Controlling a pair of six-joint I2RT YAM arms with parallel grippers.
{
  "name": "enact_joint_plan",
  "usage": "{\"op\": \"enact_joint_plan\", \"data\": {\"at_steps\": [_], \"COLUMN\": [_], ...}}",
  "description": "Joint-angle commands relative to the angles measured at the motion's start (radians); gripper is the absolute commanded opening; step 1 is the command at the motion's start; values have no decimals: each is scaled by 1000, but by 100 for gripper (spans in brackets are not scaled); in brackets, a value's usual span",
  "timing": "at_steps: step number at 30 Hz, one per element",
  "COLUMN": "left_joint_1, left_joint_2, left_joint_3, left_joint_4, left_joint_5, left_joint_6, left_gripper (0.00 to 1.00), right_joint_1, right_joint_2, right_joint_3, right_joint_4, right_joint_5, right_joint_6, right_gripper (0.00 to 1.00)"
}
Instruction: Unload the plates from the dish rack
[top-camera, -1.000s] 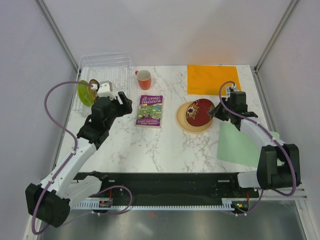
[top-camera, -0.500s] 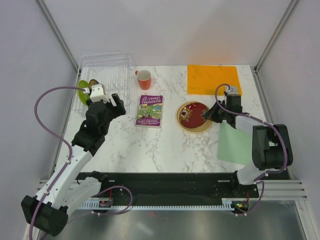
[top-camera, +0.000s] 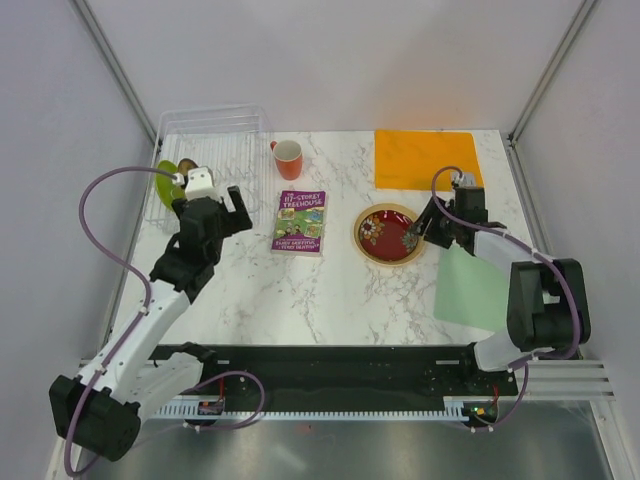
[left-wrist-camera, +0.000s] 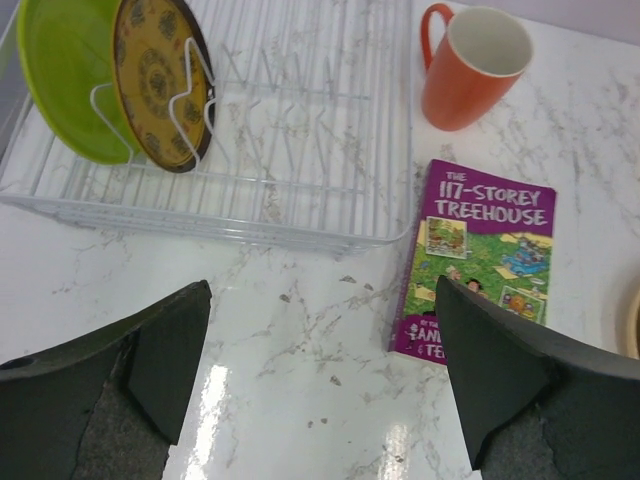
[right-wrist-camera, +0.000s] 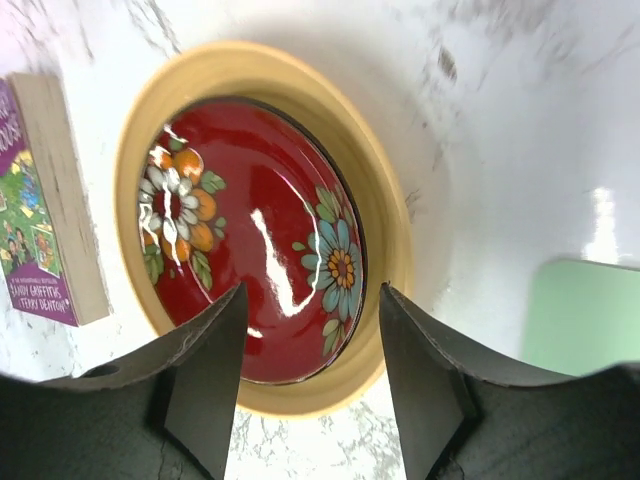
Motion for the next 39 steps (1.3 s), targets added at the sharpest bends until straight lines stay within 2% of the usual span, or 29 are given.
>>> {"op": "enact_joint_plan", "data": {"at_steps": [1,4,8,15,18,22,25,27,28,32,39], "left_joint_1": [67,168,284,383,389,392,397,401,404,407,411], "left_joint_2": [116,214,338,615,702,779,829,848,860,869,885], "left_joint_3": [94,196,312,469,525,559,581,585,587,570,570], "left_joint_4": [-38,-75,-19,58,67,86,90,93,95,119,123], "left_joint_5": [-98,-80,-71,-68,-68,-71,-75,-85,-86,-106,-111], "left_joint_6": [42,52,97,157,169,166,181,183,181,180,187], "left_gripper": [100,100,100,98,95,82,81,78,72,71,59], "right_joint_1": [0,0,0,0,-2,-2,0,0,0,-2,0], "right_joint_2": [-161,-242,-329,-332,-310,-292,-272,-257,-252,-234,-229], "right_joint_3": [104,136,130,110,101,80,72,73,75,78,78], "right_joint_4": [-141,-201,-217,-211,-208,-185,-168,-163,-162,-159,-159], "right_joint_5": [186,258,261,225,237,231,206,205,206,202,195], "right_joint_6": [-111,-139,-153,-153,-158,-158,-159,-164,-164,-173,-173], "right_gripper": [62,63,63,64,64,64,64,64,64,64,64]}}
